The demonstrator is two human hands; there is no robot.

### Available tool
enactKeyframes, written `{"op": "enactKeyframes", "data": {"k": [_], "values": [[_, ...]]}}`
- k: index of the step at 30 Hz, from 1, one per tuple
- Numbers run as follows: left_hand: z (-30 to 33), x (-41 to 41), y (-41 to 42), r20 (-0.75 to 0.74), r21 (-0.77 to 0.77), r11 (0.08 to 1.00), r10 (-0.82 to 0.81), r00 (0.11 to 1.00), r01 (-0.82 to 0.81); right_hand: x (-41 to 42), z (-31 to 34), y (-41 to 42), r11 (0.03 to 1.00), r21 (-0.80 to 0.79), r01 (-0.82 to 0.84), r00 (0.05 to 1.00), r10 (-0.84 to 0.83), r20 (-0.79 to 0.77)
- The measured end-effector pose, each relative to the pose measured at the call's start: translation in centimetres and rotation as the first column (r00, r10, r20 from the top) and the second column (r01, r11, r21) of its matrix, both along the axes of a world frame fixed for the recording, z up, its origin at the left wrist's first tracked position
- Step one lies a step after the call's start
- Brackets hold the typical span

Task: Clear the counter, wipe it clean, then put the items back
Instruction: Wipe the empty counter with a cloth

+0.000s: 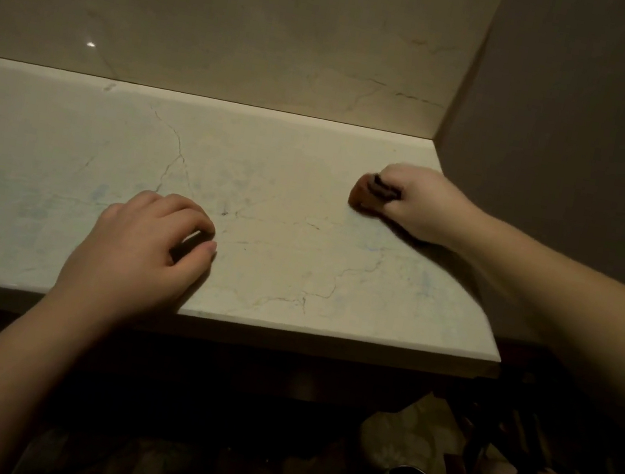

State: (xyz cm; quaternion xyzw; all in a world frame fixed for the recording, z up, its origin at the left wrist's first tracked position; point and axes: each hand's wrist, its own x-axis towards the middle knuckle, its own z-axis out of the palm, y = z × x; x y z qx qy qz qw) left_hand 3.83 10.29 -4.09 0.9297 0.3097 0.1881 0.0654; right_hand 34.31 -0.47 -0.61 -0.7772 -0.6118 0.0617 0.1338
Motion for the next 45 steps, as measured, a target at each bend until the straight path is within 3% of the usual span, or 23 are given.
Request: {"op": "enactKeyframes", "data": {"k": [4,6,11,13,15,21,27,31,35,38,40,43,45], "values": [[-0.1,0.0,0.0,0.0,0.0,1.0,0.003,1.0,-0.003,-3.0,-0.5,-4.1,0.963,-0.032,-0.268,0.962,0.266,-0.059],[0.0,0.0,0.0,-0.007,0.001,1.0,0.001,1.0,-0.001,-2.5,-0.3,-3.7,0.96,-0.057,-0.275,0.961,0.272,-0.06],[0.3,0.0,-0.4,-0.03,-0.001,1.0,0.005,1.0,-0.005,1.4,0.1,0.4,1.0,-0.03,-0.008,1.0,0.008,0.012],[0.4,0.1,-0.5,-0.023,0.003,1.0,0.011,1.0,-0.011,1.8,-0.1,0.9,1.0,-0.02,0.007,1.0,-0.007,0.02],[0.4,0.2,-0.5,-0.026,0.007,1.0,0.017,1.0,-0.016,0.8,-0.1,-0.1,1.0,-0.014,-0.016,1.0,0.016,-0.014],[0.2,0.1,-0.6,-0.028,0.019,1.0,0.019,0.999,-0.019,-3.2,-1.2,-4.9,0.951,-0.007,-0.31,0.95,0.31,-0.039],[0.3,0.0,-0.5,-0.043,0.011,1.0,0.004,0.999,-0.004,-0.9,-0.2,-2.9,0.999,-0.002,0.041,0.999,-0.041,0.004],[0.3,0.1,-0.7,-0.04,0.039,0.999,-0.004,0.999,0.005,-3.2,-0.5,-4.2,0.998,-0.01,0.06,0.998,-0.06,-0.008],[0.4,-0.1,-0.8,-0.056,0.034,0.999,-0.013,0.998,0.015,-9.2,-1.3,-6.5,0.991,0.05,-0.127,0.991,0.129,-0.045],[0.4,-0.3,-0.8,-0.058,0.042,0.999,-0.025,0.998,0.028,-13.4,-1.5,-8.5,0.933,-0.06,-0.355,0.935,0.355,0.0],[0.4,-0.3,-0.7,-0.064,0.034,0.999,-0.033,0.997,0.036,-13.8,-0.2,-9.4,0.966,0.016,-0.258,0.964,0.259,-0.057],[0.5,-0.4,-0.6,-0.07,0.027,0.999,-0.041,0.997,0.043,-11.1,2.9,-10.2,0.955,0.212,0.205,0.967,-0.164,-0.196],[0.4,-0.4,-0.7,-0.078,0.024,0.999,-0.042,0.996,0.044,-8.7,3.5,-10.6,0.93,0.105,0.353,0.927,-0.332,-0.173]]}}
